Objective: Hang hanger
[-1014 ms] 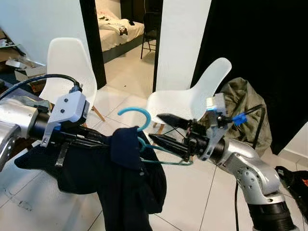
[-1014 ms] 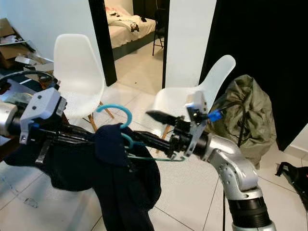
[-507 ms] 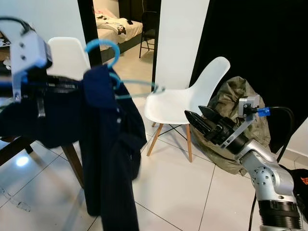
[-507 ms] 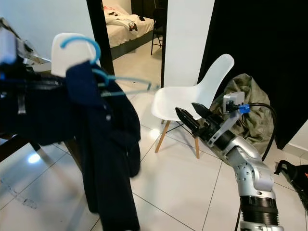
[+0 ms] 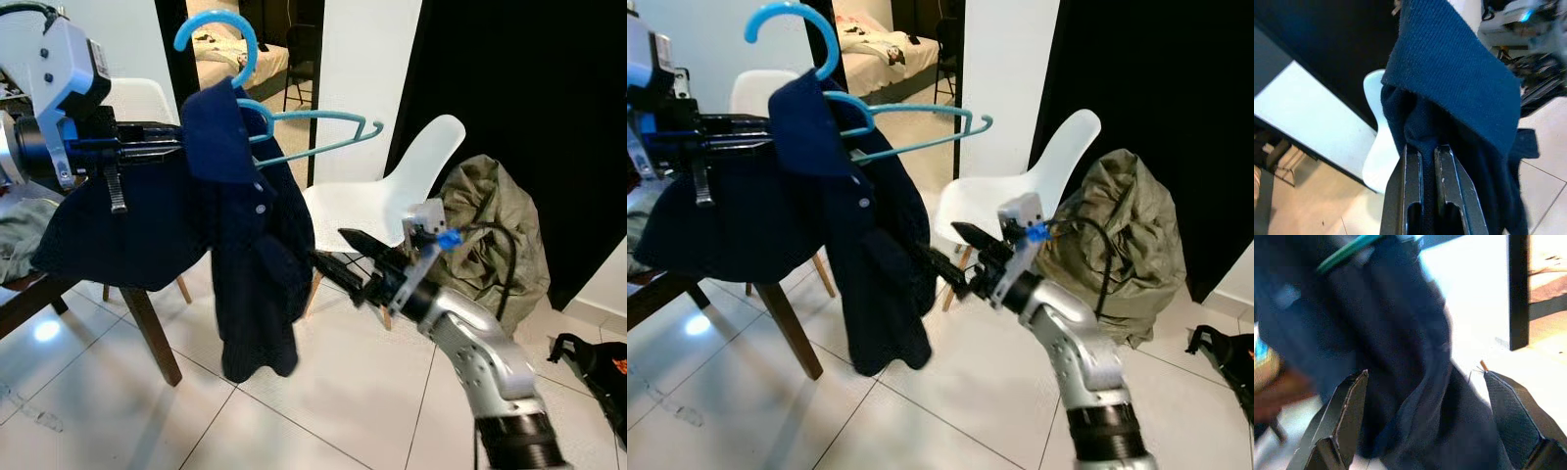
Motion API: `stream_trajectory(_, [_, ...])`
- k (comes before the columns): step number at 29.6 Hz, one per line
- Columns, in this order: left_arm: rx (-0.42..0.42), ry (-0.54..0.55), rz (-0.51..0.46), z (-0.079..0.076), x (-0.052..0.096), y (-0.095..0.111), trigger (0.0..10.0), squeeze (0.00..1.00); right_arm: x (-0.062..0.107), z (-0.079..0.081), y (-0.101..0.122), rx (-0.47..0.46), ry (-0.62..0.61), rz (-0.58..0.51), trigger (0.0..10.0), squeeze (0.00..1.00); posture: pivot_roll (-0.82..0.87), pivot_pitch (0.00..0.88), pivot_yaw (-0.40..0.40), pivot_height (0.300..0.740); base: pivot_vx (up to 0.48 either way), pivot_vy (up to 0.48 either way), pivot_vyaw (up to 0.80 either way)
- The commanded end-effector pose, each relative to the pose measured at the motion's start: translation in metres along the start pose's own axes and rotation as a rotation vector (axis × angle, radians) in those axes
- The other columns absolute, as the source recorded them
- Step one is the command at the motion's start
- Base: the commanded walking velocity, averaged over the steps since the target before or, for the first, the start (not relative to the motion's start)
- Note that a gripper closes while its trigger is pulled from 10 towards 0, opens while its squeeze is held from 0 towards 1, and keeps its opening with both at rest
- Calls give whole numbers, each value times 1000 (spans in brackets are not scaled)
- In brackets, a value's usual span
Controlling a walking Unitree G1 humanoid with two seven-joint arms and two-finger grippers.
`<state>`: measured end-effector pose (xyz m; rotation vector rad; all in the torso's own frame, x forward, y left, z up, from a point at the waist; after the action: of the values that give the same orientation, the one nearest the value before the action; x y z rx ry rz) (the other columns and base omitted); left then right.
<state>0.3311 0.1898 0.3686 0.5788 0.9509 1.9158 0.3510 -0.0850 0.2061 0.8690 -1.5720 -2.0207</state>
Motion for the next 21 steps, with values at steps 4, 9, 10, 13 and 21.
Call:
stream_trajectory(4, [-22,-25,-93,0,-1,17,10000,0,3,-14,5,-80,-79,-24,10000,0,29,0,-6,740,0,0,0])
stream_trajectory(9, [-27,-40,-135,-2,-3,25,10000,0,0,-19,-1,-144,-138,-6,10000,0,25,0,-6,740,0,0,0])
stream_trajectory(10, [-30,-40,-142,-2,-4,26,10000,0,-1,-16,-4,-157,-129,7,10000,0,22,0,-6,740,0,0,0])
stream_trajectory(13, [-35,-45,-153,-2,-5,29,10000,0,-3,-5,-13,-176,-78,46,10000,0,22,0,-5,740,0,0,0])
stream_trajectory(21, [-42,-54,-164,-3,-7,32,10000,0,1,37,-23,-225,146,109,0,0,21,0,-4,740,0,0,0])
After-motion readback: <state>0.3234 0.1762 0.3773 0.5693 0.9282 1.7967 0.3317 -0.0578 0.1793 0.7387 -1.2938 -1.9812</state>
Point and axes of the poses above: a point about 5 cm out from each wrist's last joint towards the gripper, its own x axis pointing back from the gripper into the wrist, its own y axis along the axis of the wrist's last joint, z = x × y, the point moved 5 cm from there along -x, pointing out of the wrist towards the gripper, and after that the axes turned 5 degrees about x, right-handed, at the moved point
